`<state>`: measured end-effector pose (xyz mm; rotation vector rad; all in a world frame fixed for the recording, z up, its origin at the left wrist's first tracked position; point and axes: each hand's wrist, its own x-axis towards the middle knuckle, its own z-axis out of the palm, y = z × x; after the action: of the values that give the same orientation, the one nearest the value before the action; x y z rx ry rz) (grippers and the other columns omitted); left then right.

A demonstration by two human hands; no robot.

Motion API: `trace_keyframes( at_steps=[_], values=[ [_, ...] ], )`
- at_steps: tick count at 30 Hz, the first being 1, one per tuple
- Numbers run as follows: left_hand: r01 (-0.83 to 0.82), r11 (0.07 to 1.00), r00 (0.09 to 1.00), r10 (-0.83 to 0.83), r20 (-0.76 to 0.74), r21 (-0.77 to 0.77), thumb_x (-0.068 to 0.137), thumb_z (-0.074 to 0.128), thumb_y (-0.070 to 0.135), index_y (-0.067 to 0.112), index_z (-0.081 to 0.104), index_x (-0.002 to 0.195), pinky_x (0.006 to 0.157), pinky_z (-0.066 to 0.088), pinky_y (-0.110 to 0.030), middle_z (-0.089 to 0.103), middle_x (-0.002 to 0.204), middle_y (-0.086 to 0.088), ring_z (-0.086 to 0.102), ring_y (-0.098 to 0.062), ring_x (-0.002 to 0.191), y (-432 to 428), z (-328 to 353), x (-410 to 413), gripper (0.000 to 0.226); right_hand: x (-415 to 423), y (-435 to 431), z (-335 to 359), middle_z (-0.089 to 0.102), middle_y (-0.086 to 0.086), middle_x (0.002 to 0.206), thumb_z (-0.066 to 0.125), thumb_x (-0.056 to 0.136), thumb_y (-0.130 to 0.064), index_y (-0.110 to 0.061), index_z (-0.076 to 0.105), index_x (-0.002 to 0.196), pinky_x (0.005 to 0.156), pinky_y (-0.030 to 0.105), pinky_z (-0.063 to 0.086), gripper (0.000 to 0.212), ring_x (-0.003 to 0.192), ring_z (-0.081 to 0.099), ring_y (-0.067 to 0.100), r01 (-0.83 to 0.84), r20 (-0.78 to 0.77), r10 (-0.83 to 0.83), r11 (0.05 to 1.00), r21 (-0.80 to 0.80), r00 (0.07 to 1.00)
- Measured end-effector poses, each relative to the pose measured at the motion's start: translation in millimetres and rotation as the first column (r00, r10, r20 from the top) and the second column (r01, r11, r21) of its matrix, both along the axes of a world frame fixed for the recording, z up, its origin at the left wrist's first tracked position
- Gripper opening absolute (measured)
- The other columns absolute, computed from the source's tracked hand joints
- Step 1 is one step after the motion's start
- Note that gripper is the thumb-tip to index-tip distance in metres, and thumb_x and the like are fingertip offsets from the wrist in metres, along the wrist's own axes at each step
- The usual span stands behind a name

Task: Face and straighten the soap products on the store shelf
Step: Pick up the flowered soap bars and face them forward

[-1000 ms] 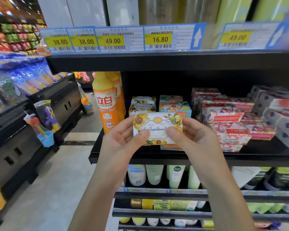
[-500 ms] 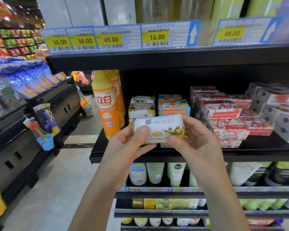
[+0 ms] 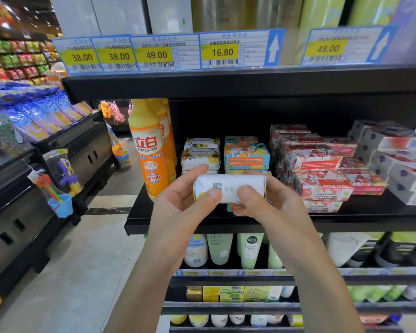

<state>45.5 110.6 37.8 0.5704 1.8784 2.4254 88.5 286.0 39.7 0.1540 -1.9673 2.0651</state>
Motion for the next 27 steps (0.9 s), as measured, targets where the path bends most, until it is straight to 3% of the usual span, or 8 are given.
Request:
trace_keyframes(
  at_steps=[4,8,12,15,18,24,27],
  values=[
    [0.017,1.0,1.0,-0.017,-0.009,-0.014,0.068,0.082,0.034,0.023,0.062,0.135,0.105,0.051,-0.047,0.073,0.126,-0.004,0.066,-0.023,0.122,-0.1,-1.0,-1.6,0.071,-3.1,2.2,-4.2,0.073,0.001,0.124,0.083,0.073,-0.048,-0.018,0.067,0.128,0.103,0.046,0.053,0.065,0.115,0.07,0.022,0.001,0.031,0.002,0.997,-0.08,1.0],
    [0.066,0.997,0.998,-0.067,-0.013,-0.05,0.069,0.082,0.032,0.026,0.056,0.141,0.101,0.055,-0.034,0.071,0.13,-0.002,0.065,-0.022,0.124,-1.1,-0.2,-4.6,0.076,-2.6,3.6,-6.7,0.073,0.001,0.125,0.089,0.074,-0.037,-0.019,0.068,0.127,0.103,0.042,0.052,0.06,0.119,0.067,0.02,0.004,0.022,-0.001,0.993,-0.121,1.0],
    [0.13,0.99,0.99,-0.126,0.064,-0.054,0.074,0.077,0.041,0.02,0.05,0.145,0.106,0.05,-0.045,0.07,0.131,-0.004,0.065,-0.022,0.124,-2.3,3.9,-4.6,0.08,1.2,8.7,-6.8,0.072,-0.001,0.125,0.089,0.074,-0.022,-0.023,0.067,0.129,0.096,0.033,0.057,0.059,0.12,0.067,0.018,-0.005,-0.025,0.002,0.993,-0.12,1.0],
    [0.195,0.979,0.975,-0.187,0.119,-0.064,0.092,0.066,0.041,0.01,0.055,0.141,0.109,0.046,-0.047,0.069,0.132,-0.008,0.063,-0.024,0.126,-1.1,9.6,-3.0,0.059,1.5,11.6,-8.9,0.071,0.0,0.128,0.084,0.078,-0.007,-0.02,0.063,0.133,0.095,0.031,0.057,0.06,0.12,0.066,0.02,-0.032,-0.073,0.026,0.997,-0.076,0.997],
    [0.206,0.974,0.97,-0.192,0.147,-0.093,0.1,0.06,0.034,0.005,0.062,0.133,0.104,0.053,-0.045,0.072,0.127,-0.009,0.066,-0.026,0.122,1.3,12.0,-3.3,0.044,1.8,12.0,-9.6,0.07,-0.001,0.127,0.085,0.074,0.001,-0.02,0.061,0.135,0.092,0.032,0.058,0.068,0.119,0.066,0.019,-0.022,-0.101,0.017,0.999,-0.042,0.995],
    [0.167,0.98,0.981,-0.155,0.113,-0.106,0.092,0.063,0.022,0.004,0.063,0.131,0.098,0.057,-0.041,0.074,0.123,-0.01,0.07,-0.027,0.116,2.2,9.1,-6.0,0.043,2.6,10.6,-7.1,0.067,-0.007,0.131,0.085,0.076,0.003,-0.025,0.055,0.14,0.096,0.036,0.057,0.076,0.122,0.064,0.018,-0.05,-0.103,0.046,0.998,-0.035,0.994],
    [0.137,0.985,0.987,-0.127,0.096,-0.104,0.091,0.07,0.02,0.006,0.061,0.134,0.101,0.055,-0.044,0.073,0.124,-0.01,0.069,-0.029,0.117,1.5,7.5,-5.9,0.046,3.1,9.2,-1.4,0.07,-0.007,0.128,0.075,0.08,-0.017,-0.026,0.055,0.139,0.096,0.029,0.056,0.063,0.119,0.066,0.013,-0.051,-0.087,0.042,0.994,-0.097,0.995]
  ],
)
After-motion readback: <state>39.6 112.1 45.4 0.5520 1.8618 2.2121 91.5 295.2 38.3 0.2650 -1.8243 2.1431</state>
